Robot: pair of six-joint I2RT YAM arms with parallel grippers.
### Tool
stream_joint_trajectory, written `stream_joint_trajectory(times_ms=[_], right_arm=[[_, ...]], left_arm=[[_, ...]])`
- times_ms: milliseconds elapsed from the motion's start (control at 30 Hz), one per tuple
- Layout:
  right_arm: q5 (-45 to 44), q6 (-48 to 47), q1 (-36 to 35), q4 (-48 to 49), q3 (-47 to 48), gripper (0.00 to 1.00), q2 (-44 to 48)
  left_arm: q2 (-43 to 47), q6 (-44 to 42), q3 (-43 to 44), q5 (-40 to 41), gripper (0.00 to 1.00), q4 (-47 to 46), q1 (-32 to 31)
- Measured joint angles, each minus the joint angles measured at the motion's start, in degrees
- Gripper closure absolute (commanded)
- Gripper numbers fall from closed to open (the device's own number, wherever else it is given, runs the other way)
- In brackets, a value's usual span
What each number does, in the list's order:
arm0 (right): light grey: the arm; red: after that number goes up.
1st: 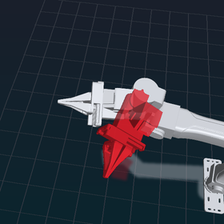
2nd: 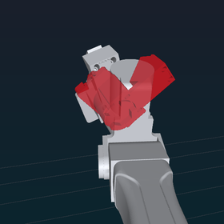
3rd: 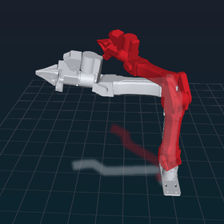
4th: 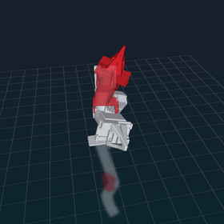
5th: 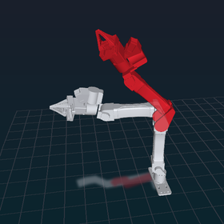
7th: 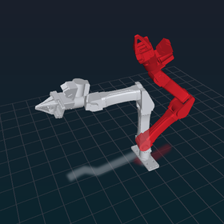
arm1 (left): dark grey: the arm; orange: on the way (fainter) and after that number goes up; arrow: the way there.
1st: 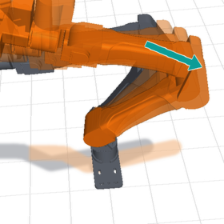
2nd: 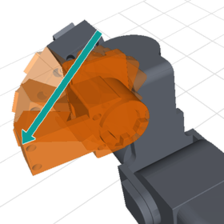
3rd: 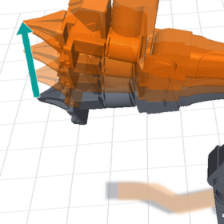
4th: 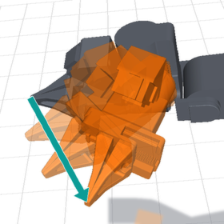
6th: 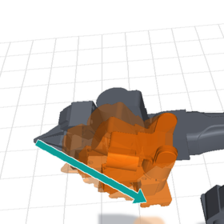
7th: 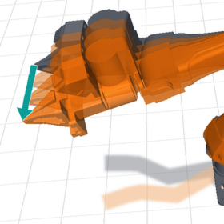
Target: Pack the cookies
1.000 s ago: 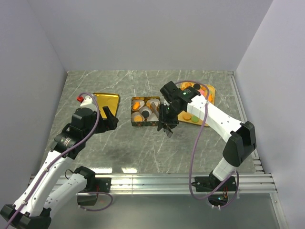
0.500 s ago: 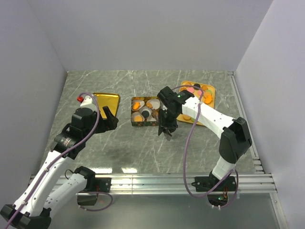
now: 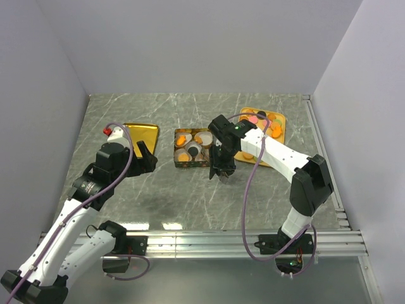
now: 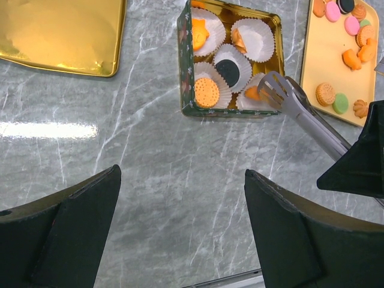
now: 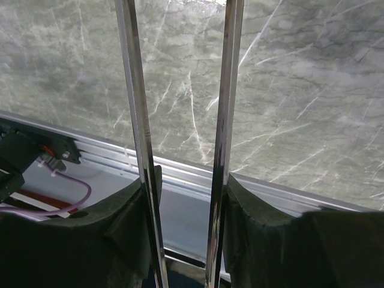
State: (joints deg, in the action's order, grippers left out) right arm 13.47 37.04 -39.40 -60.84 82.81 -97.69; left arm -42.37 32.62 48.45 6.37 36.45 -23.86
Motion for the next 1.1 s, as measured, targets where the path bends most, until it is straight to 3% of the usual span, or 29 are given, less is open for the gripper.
stream_joint_trajectory(times_ms=[700, 1100], right_arm=[[-6.12, -0.9, 3.56, -4.9, 4.44, 0.52, 2.34], [-17.18, 2.75, 21.62, -2.73, -20.57, 0.5, 29.33]], left_arm=[[0.0, 0.0, 0.0, 0.0, 0.11, 0.0, -0.57], [0.0, -0.02, 0.0, -0.02, 0.11, -0.02, -1.38]])
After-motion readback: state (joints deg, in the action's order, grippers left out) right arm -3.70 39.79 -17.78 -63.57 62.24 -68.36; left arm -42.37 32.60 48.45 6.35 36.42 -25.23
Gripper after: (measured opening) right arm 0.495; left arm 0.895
